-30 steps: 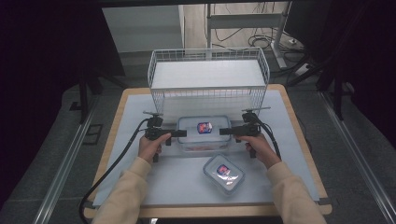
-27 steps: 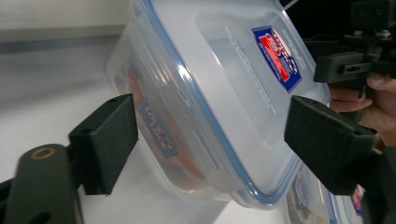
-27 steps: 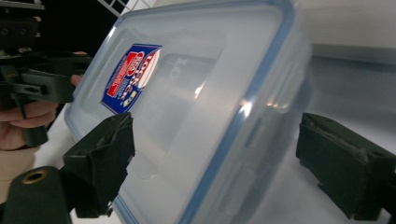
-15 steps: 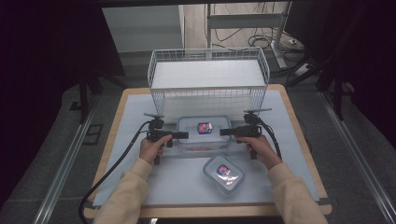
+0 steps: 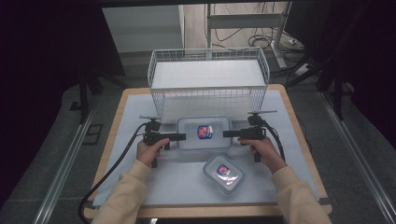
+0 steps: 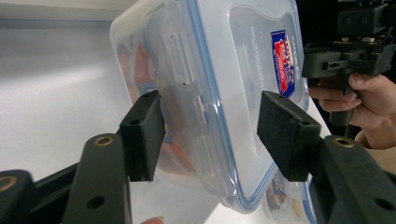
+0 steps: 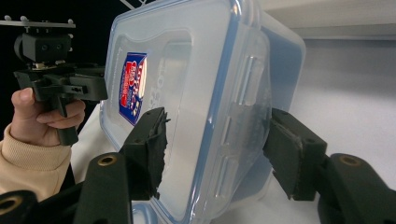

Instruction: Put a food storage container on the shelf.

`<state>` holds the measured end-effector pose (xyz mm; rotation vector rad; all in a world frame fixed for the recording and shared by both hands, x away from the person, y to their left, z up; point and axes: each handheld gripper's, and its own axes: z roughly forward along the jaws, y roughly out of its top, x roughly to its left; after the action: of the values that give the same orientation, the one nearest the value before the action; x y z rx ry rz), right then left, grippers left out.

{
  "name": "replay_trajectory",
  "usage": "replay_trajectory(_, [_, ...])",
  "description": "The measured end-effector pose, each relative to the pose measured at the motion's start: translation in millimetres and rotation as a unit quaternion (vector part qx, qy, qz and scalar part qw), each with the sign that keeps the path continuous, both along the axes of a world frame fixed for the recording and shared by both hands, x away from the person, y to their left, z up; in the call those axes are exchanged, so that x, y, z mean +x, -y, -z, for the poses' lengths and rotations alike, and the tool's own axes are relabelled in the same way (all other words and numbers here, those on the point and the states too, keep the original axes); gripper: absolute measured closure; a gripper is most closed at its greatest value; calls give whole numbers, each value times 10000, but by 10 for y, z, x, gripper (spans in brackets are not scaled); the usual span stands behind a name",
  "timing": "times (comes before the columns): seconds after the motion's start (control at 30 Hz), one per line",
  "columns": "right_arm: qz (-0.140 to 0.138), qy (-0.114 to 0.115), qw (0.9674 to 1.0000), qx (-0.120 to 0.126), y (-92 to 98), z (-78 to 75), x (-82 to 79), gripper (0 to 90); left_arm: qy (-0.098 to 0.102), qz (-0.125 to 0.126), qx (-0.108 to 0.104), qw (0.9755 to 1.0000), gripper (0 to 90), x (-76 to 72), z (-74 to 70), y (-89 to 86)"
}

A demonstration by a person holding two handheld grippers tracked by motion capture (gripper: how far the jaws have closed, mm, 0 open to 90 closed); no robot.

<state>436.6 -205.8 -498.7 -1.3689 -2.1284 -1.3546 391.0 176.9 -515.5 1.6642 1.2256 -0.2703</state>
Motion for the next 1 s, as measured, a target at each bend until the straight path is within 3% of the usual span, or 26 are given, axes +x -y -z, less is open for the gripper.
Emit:
replay_trajectory(0.53, [-80,40,9999,95,57,-20,-69,477,212,104,30,9997,476,-71,-21,-17])
replay_trajectory(1.0, [-36,303,9995,42,47,-53,-122,488,357,44,57,9993,503,-95,-43,-19])
